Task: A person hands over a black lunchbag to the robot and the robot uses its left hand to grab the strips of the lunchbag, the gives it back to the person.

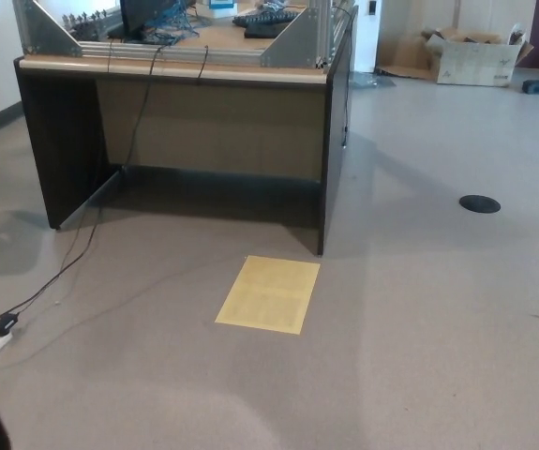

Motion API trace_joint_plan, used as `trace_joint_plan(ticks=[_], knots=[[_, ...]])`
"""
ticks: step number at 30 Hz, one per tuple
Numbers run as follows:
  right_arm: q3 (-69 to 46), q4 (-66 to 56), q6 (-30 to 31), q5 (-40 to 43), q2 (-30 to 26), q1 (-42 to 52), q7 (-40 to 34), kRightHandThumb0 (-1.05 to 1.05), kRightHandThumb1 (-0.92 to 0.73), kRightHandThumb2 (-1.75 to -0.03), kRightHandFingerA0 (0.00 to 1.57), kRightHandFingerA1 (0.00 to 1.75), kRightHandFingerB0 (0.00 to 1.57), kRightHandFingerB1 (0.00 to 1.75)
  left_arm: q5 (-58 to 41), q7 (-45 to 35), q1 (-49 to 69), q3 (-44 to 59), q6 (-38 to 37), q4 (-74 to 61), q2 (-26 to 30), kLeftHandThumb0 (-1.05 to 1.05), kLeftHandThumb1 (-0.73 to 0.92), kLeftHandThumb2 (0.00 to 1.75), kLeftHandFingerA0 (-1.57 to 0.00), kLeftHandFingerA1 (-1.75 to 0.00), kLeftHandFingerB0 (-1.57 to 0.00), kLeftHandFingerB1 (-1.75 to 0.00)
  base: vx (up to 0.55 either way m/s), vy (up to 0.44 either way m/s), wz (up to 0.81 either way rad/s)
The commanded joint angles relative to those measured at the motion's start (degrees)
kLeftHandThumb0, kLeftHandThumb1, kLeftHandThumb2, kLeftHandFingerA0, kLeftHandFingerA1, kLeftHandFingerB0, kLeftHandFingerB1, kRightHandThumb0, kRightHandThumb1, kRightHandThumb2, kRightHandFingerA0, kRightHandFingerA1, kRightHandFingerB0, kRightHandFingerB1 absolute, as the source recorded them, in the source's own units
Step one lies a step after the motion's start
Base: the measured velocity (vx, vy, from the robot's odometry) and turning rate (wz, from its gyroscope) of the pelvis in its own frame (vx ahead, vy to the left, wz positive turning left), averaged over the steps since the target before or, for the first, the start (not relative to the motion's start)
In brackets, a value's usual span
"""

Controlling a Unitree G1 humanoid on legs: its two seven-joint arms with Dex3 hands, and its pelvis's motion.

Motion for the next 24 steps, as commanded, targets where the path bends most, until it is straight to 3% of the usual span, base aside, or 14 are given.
trace_joint_plan(ticks=[1,9,11,16,17,18,19,24], knots=[[0.3,0.1,0.1,-0.6,-0.8,0.0,-0.8,-0.70,-0.85,-0.66,0.45,0.45,0.43,0.41,2.9,-2.1,-10.3,-2.5,0.0,3.7,2.5,-0.17,0.57,0.56,-0.90,-1.75,-0.67,-1.75,0.00,0.000,0.00],[0.1,-0.2,-0.1,-0.3,-0.4,-0.1,-0.8,-0.74,-0.84,-0.66,0.47,0.46,0.42,0.41,9.4,-8.5,-32.6,-14.6,2.0,12.9,-0.2,-0.23,0.60,0.55,-0.83,-1.75,-0.56,-1.74,0.00,0.000,0.00],[0.2,-0.1,0.2,-0.6,-0.2,-0.6,-1.1,-0.74,-0.86,-0.66,0.45,0.45,0.43,0.40,9.8,-9.6,-37.6,-17.1,2.5,14.6,-2.4,-0.25,0.59,0.56,-0.88,-1.75,-0.64,-1.74,0.00,0.000,0.00],[0.0,-0.4,0.4,-0.2,-0.5,-0.7,-0.4,-0.74,-0.86,-0.66,0.45,0.44,0.43,0.40,12.6,-10.6,-47.2,-22.8,4.1,18.1,-7.1,-0.28,0.61,0.57,-0.89,-1.75,-0.67,-1.70,0.00,0.000,0.00],[-0.1,-0.5,0.4,-0.1,-0.6,-0.7,-0.3,-0.74,-0.86,-0.66,0.45,0.45,0.43,0.41,12.2,-11.6,-48.7,-23.6,4.0,19.0,-8.4,-0.34,0.41,0.82,-1.18,-1.40,-0.96,-1.28,0.00,0.000,0.00],[-0.2,-0.5,0.2,0.0,-0.6,-0.6,-0.3,-0.74,-0.86,-0.66,0.45,0.45,0.43,0.41,11.5,-13.2,-50.9,-24.5,3.8,20.0,-10.3,-0.34,0.41,0.82,-1.18,-1.40,-0.96,-1.28,0.00,0.000,0.00],[-0.1,-0.5,0.2,-0.2,-0.6,-0.8,-0.5,-0.76,-0.86,-0.66,0.45,0.45,0.43,0.41,12.0,-13.0,-52.4,-25.5,3.9,21.1,-11.3,-0.27,0.60,0.57,-0.86,-1.75,-0.66,-1.65,0.00,0.000,0.00],[-0.1,-0.8,0.8,-0.3,-0.5,-1.4,-0.6,-0.76,-0.86,-0.66,0.45,0.46,0.43,0.41,13.0,-13.6,-61.6,-30.8,2.1,26.6,-18.5,-0.28,0.60,0.56,-0.83,-1.75,-0.61,-1.68,0.00,0.000,0.00]])
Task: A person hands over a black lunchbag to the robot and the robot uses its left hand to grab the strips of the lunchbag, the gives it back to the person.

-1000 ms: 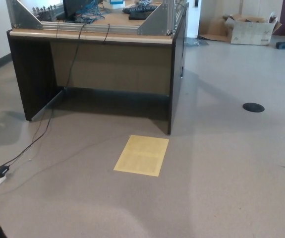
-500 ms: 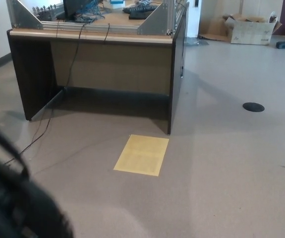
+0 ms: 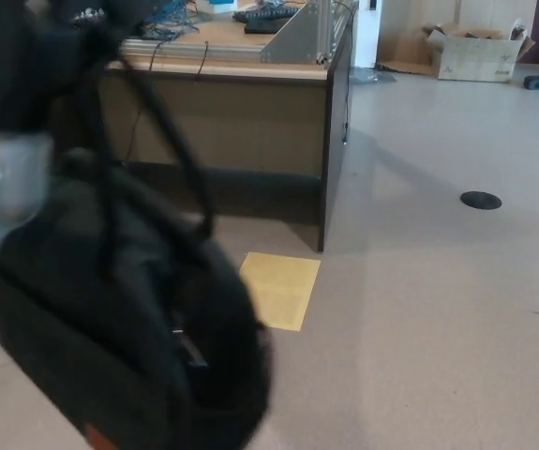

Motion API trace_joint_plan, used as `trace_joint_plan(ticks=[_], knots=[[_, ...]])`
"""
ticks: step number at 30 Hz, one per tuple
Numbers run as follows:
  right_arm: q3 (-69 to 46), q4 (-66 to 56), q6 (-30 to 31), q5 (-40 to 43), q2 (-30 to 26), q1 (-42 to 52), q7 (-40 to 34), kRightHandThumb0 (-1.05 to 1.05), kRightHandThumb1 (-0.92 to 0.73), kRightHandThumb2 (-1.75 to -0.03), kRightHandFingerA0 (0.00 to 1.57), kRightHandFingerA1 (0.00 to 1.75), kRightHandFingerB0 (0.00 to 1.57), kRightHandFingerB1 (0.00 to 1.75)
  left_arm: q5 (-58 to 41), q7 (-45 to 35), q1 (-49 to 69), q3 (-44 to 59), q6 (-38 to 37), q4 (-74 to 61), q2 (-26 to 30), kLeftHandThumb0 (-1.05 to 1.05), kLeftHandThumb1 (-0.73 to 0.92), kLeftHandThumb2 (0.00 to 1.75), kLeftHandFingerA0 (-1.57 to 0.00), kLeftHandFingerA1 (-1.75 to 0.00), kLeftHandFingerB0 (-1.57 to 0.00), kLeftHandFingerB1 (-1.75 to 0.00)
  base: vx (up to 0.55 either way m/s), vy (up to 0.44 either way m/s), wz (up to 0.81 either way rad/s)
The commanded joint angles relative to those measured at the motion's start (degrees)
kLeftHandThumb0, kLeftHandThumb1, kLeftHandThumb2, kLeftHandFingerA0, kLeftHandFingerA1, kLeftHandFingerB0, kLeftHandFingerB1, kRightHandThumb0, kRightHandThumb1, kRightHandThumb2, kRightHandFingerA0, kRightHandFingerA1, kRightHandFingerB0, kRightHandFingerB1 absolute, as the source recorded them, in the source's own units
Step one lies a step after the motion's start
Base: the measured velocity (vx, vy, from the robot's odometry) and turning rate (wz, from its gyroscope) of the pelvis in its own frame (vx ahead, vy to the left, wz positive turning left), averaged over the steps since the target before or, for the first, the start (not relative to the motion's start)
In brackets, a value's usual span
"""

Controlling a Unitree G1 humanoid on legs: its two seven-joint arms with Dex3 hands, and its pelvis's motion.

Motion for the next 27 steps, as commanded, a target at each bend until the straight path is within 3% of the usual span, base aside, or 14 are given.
trace_joint_plan(ticks=[1,3,8,9,10,12,13,15,16,20,21,23,24,27], knots=[[0.1,-0.5,1.3,-0.2,-0.9,-1.2,-0.1,-0.72,-0.67,-1.09,0.40,0.58,0.34,0.52,3.8,-3.8,-11.5,-5.5,1.1,5.7,-7.8,-0.29,0.61,0.56,-0.82,-1.75,-0.61,-1.70,0.00,0.000,0.00],[-0.4,-0.3,0.8,0.6,-0.6,-1.4,0.2,-0.76,-0.85,-0.66,0.43,0.45,0.42,0.41,4.2,-3.8,-14.2,-6.9,3.3,7.6,-10.8,-0.29,0.61,0.56,-0.84,-1.75,-0.62,-1.72,0.00,0.000,0.00],[-0.5,-0.1,1.4,0.4,-0.8,-2.0,0.3,-0.80,-0.68,-0.92,0.36,0.50,0.39,0.50,4.5,-2.9,-18.5,-9.5,4.1,11.6,-15.2,-0.28,0.62,0.57,-0.83,-1.75,-0.65,-1.69,0.00,0.000,0.00],[-0.6,-0.1,1.9,0.5,-0.7,-2.3,0.7,-0.76,-0.85,-0.66,0.42,0.42,0.42,0.39,4.6,-2.8,-19.3,-10.3,4.1,12.3,-15.9,-0.29,0.63,0.58,-0.83,-1.75,-0.65,-1.69,0.00,0.000,0.00],[-0.7,-0.2,2.0,0.7,-0.7,-2.3,0.9,-0.75,-0.85,-0.66,0.42,0.43,0.42,0.39,4.7,-3.1,-19.7,-10.7,4.5,12.4,-16.6,-0.39,0.44,0.83,-1.13,-1.40,-0.96,-1.30,0.00,0.000,0.00],[-1.1,-0.2,1.9,1.3,-0.6,-2.3,1.6,-0.75,-0.84,-0.65,0.42,0.43,0.42,0.39,4.4,-3.5,-20.4,-11.2,4.8,12.8,-17.9,-0.40,0.44,0.83,-1.12,-1.40,-0.95,-1.30,0.00,0.000,0.00],[-1.0,-0.2,1.8,1.2,-0.6,-2.4,1.5,-0.72,-0.66,-1.07,0.39,0.57,0.34,0.52,4.1,-3.8,-20.5,-11.3,4.8,13.0,-18.6,-0.31,0.62,0.57,-0.81,-1.75,-0.65,-1.68,0.00,0.000,0.00],[-0.6,-0.4,1.8,0.6,-0.7,-2.3,0.9,-0.77,-0.86,-0.66,0.43,0.43,0.42,0.39,3.7,-3.7,-20.7,-11.4,4.8,13.4,-19.6,-0.30,0.62,0.57,-0.82,-1.75,-0.64,-1.69,0.00,0.000,0.00],[-0.6,-0.4,1.8,0.7,-0.5,-2.3,1.1,-0.76,-0.86,-0.66,0.43,0.43,0.42,0.40,3.7,-4.5,-20.6,-11.7,5.2,13.6,-20.4,-0.40,0.45,0.82,-1.13,-1.40,-0.93,-1.29,0.00,0.000,0.00],[-0.5,-0.6,2.1,0.6,-0.4,-2.2,1.3,-0.79,-0.80,-0.70,0.43,0.45,0.39,0.40,3.5,-6.3,-19.8,-12.0,6.0,13.3,-21.1,-0.44,0.40,0.82,-1.18,-1.41,-0.96,-1.28,0.00,0.000,0.00],[-0.4,-0.6,2.2,0.6,-0.4,-2.1,1.4,-0.72,-0.67,-1.07,0.38,0.56,0.33,0.52,3.5,-6.1,-19.4,-12.1,5.7,13.1,-21.2,-0.39,0.41,0.81,-1.16,-1.41,-0.94,-1.26,0.00,0.000,0.00],[-0.4,-0.8,2.3,0.7,-0.4,-2.0,1.8,-0.72,-0.67,-1.07,0.38,0.56,0.33,0.52,4.0,-4.8,-18.4,-12.7,5.4,12.9,-21.3,-0.30,0.60,0.59,-0.82,-1.75,-0.73,-1.57,0.00,0.000,0.00],[-0.5,-0.8,2.3,0.9,-0.4,-2.0,2.0,-0.72,-0.67,-1.07,0.37,0.56,0.33,0.52,4.4,-4.5,-17.9,-13.0,5.9,12.9,-21.4,-0.38,0.41,0.80,-1.15,-1.40,-0.96,-1.27,0.00,0.000,0.00],[-0.2,-1.0,2.3,0.5,-0.4,-1.8,1.6,-0.73,-0.67,-1.07,0.37,0.56,0.34,0.52,5.1,-4.7,-17.2,-13.9,7.5,12.5,-21.4,-0.34,0.56,0.57,-0.86,-1.75,-0.93,-1.09,0.00,0.000,0.00]])
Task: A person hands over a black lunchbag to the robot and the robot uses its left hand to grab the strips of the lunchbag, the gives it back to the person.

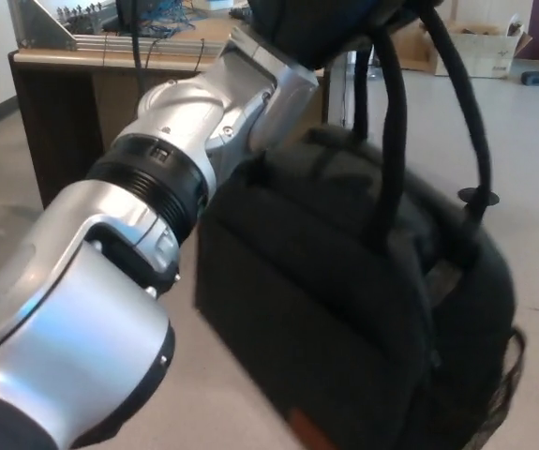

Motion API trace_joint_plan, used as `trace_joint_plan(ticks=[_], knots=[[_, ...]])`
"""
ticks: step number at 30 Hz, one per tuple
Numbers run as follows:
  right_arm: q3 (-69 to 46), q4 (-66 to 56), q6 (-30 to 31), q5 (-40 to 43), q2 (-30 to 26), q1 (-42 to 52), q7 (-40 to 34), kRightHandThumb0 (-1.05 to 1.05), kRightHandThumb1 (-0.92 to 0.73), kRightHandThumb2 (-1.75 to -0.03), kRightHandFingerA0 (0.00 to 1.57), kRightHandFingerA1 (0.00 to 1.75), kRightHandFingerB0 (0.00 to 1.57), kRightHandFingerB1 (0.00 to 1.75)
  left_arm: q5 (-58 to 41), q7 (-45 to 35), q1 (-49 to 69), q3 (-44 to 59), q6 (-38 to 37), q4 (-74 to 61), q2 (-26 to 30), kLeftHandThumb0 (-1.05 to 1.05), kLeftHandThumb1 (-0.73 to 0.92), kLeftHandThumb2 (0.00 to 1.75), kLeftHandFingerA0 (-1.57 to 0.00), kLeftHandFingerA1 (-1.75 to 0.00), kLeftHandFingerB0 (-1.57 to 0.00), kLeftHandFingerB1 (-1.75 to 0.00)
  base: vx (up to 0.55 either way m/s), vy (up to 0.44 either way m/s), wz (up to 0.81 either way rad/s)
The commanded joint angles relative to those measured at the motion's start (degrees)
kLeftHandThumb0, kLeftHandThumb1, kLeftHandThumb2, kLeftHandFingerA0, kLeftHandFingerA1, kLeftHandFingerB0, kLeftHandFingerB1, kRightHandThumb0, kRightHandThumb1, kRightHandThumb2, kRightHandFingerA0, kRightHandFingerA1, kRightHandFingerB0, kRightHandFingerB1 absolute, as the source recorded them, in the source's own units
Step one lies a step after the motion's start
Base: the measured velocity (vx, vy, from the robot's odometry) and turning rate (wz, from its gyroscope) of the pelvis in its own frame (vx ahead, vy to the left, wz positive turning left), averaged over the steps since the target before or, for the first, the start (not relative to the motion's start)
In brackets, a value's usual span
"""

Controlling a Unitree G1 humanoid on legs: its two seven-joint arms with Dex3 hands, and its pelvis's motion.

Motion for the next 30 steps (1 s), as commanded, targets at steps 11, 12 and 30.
trace_joint_plan(ticks=[11,12,30], knots=[[-0.4,-0.4,0.8,0.8,-0.3,0.1,0.6,-0.72,-0.65,-1.06,0.38,0.56,0.34,0.52,2.2,3.1,2.4,-2.3,3.2,-0.7,0.3,-0.27,0.60,0.58,-0.84,-1.75,-0.67,-1.63,0.00,0.000,0.00],[-0.4,-0.3,0.8,0.9,-0.3,0.1,0.7,-0.72,-0.65,-1.06,0.38,0.56,0.34,0.52,2.2,3.2,2.4,-2.3,3.2,-0.7,0.3,-0.27,0.60,0.58,-0.84,-1.75,-0.67,-1.63,0.00,0.000,0.00],[-0.2,-1.0,1.6,0.7,-0.6,-0.1,0.7,-0.72,-0.67,-1.07,0.36,0.56,0.34,0.52,-8.7,-31.2,2.5,3.9,1.2,-4.2,1.0,-0.84,0.49,0.87,0.00,0.00,0.00,-0.03,0.00,0.000,0.00]])
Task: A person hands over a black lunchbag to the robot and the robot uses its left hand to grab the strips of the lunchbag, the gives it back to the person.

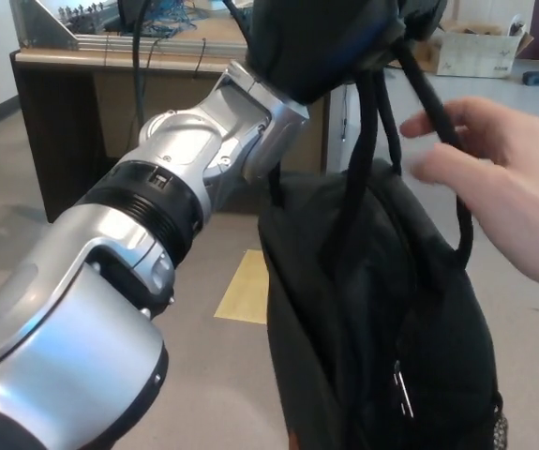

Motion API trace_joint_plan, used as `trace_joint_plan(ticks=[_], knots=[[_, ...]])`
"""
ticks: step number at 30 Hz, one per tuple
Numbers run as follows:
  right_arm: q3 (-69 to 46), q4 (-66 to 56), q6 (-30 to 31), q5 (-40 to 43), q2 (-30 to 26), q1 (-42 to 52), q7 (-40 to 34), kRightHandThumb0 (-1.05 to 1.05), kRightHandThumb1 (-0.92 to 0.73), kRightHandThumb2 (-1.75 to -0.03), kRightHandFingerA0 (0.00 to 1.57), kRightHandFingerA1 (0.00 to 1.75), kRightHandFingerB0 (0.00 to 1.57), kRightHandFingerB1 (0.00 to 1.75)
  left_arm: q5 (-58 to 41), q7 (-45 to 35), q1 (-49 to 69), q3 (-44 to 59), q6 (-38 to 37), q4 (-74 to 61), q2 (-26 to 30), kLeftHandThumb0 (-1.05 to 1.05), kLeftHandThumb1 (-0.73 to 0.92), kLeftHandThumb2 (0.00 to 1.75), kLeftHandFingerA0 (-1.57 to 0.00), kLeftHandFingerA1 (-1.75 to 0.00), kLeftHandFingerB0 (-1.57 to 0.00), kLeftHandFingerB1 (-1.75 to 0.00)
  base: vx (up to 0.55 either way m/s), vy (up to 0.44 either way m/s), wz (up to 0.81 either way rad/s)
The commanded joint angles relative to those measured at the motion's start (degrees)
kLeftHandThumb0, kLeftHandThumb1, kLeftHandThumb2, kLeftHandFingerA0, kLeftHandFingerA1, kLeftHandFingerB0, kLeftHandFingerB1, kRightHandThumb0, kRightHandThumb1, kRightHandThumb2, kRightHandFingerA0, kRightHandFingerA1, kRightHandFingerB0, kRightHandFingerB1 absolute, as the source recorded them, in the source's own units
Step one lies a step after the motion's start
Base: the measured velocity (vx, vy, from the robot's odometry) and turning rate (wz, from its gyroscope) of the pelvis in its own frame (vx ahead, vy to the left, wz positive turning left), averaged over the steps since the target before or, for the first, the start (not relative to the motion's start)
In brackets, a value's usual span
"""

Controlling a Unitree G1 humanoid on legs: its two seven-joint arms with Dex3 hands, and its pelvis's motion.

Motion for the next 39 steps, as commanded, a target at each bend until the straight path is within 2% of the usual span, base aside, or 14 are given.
trace_joint_plan(ticks=[1,4,5,13,14,19,20,21,29,35,36,37,39], knots=[[-0.2,0.1,1.0,0.2,-0.6,-0.2,-0.1,-0.73,-0.68,-1.07,0.36,0.56,0.35,0.53,-8.3,-31.6,-0.6,3.6,1.3,-3.6,0.9,-0.90,0.58,0.57,0.00,0.00,0.00,0.00,0.00,0.000,0.00],[-0.4,-0.3,1.0,0.5,-0.7,-0.1,0.1,-0.73,-0.67,-1.07,0.37,0.57,0.34,0.52,-8.3,-35.6,-0.8,3.7,2.4,-5.3,1.4,-0.93,0.58,0.57,0.00,0.00,0.00,0.00,0.00,0.000,0.00],[-0.4,-0.3,0.9,0.5,-0.6,-0.1,0.0,-0.76,-0.86,-0.66,0.42,0.44,0.42,0.40,-8.3,-35.7,-0.8,3.7,2.2,-5.6,1.6,-0.91,0.58,0.58,0.00,0.00,0.00,0.00,0.00,0.000,0.00],[-0.4,-0.2,0.4,0.5,-0.6,0.1,-0.2,-0.76,-0.81,-0.68,0.44,0.46,0.41,0.41,-8.8,-38.6,0.4,4.7,2.7,-8.0,2.5,-0.92,0.60,0.59,0.00,0.00,0.00,0.00,0.00,0.000,0.00],[-0.4,-0.1,0.6,0.4,-0.7,0.0,-0.2,-0.71,-0.66,-1.07,0.40,0.58,0.36,0.53,-8.8,-39.3,0.4,4.9,3.1,-8.2,2.6,-0.91,0.59,0.59,0.00,0.00,0.00,0.00,0.00,0.000,0.00],[-0.3,0.1,0.6,0.2,-0.6,-0.2,-0.3,-0.73,-0.68,-1.08,0.38,0.57,0.36,0.53,-8.3,-40.6,0.9,5.4,3.2,-9.2,3.4,-0.89,0.60,0.58,0.00,0.00,0.00,0.00,0.00,0.000,0.00],[-0.2,0.1,0.6,0.1,-0.6,-0.1,-0.6,-0.73,-0.68,-1.08,0.38,0.57,0.36,0.54,-8.3,-40.7,1.2,5.6,3.1,-9.4,3.6,-0.89,0.46,0.81,0.00,0.00,0.00,0.00,0.00,0.000,0.00],[-0.2,0.0,0.7,0.1,-0.6,0.0,-0.6,-0.74,-0.67,-1.08,0.38,0.57,0.37,0.54,-8.3,-40.9,1.4,5.8,3.0,-9.8,3.9,-0.87,0.59,0.58,0.00,0.00,0.00,0.00,0.00,0.000,0.00],[-0.4,-0.3,1.6,0.3,-0.8,-0.6,-0.4,-0.74,-0.67,-1.09,0.38,0.57,0.38,0.54,-12.9,-49.8,4.7,8.6,-0.6,-16.7,10.2,-0.98,0.57,0.60,0.00,0.00,0.00,0.00,0.00,0.000,0.00],[-0.5,-0.4,0.6,0.4,-1.0,-0.1,0.0,-0.71,-0.67,-1.08,0.39,0.57,0.36,0.53,-20.0,-52.3,13.1,16.0,-1.7,-28.8,18.7,-0.95,0.55,0.60,0.00,0.00,0.00,0.00,0.00,0.000,0.00],[-0.4,-0.5,0.5,0.4,-1.1,0.2,-0.1,-0.75,-0.87,-0.66,0.44,0.44,0.44,0.40,-20.9,-52.3,14.9,17.1,-2.1,-30.7,20.1,-0.94,0.57,0.59,0.00,0.00,0.00,0.00,0.00,0.000,0.00],[-0.3,-0.6,0.5,0.1,-1.1,0.5,-0.5,-0.79,-0.82,-0.70,0.43,0.46,0.40,0.41,-21.7,-52.5,17.0,18.4,-2.2,-32.9,21.5,-0.96,0.59,0.59,0.00,0.00,0.00,0.00,0.00,0.000,0.00],[-0.3,-0.6,0.6,-0.1,-1.3,0.9,-0.9,-0.78,-0.82,-0.70,0.43,0.46,0.40,0.41,-22.4,-52.3,21.9,20.8,-1.7,-38.0,24.6,-0.97,0.60,0.60,0.00,0.00,0.00,0.00,0.00,0.000,0.00]])
